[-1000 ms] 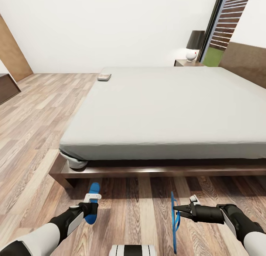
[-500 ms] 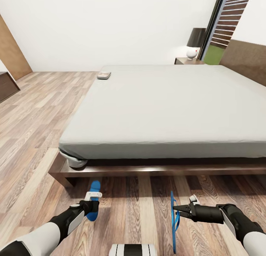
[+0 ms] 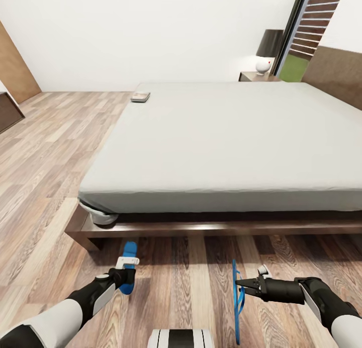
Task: In the bedroom, move the book from the bed onto either nightstand, and place the two sandals side by side next to the bed.
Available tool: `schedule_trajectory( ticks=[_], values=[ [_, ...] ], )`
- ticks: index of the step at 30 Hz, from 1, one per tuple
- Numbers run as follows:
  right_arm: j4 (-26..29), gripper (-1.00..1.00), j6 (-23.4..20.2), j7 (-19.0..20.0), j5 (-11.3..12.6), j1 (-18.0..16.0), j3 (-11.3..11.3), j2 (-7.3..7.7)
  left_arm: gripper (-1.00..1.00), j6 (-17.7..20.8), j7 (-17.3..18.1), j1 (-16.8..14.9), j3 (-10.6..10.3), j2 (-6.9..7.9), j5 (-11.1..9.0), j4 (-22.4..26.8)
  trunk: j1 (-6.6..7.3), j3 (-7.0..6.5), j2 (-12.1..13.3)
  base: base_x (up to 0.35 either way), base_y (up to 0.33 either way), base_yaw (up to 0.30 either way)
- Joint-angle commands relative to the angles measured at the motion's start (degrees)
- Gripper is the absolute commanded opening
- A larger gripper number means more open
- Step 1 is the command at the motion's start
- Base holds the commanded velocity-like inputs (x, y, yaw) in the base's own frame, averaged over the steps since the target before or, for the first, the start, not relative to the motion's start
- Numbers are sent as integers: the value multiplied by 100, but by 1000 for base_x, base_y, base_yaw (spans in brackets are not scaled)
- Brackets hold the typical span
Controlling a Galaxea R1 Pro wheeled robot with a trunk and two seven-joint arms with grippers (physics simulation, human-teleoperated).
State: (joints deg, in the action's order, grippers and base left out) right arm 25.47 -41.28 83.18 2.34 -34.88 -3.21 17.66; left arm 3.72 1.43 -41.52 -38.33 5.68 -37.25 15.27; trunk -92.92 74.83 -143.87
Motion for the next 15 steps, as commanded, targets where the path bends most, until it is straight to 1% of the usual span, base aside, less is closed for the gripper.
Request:
schedule_trajectory(
  ticks=[1,2,7,15],
  values=[
    [1,-100,-59,14,12,-1,-4,0,-100,26,7,-7,-16,2,-28,10,1,4,-2,0,0,0],
    [1,-100,-60,14,12,-1,-4,0,-100,25,7,-19,-16,-4,-28,11,1,4,-2,0,0,0],
    [17,-100,-56,17,12,-1,-12,2,-100,24,7,-99,-16,-1,-28,8,-12,115,-8,0,0,0],
    [43,-100,-56,84,13,-1,-40,72,-100,16,0,-164,-16,-12,-28,14,-12,115,-8,0,0,0]
  ],
)
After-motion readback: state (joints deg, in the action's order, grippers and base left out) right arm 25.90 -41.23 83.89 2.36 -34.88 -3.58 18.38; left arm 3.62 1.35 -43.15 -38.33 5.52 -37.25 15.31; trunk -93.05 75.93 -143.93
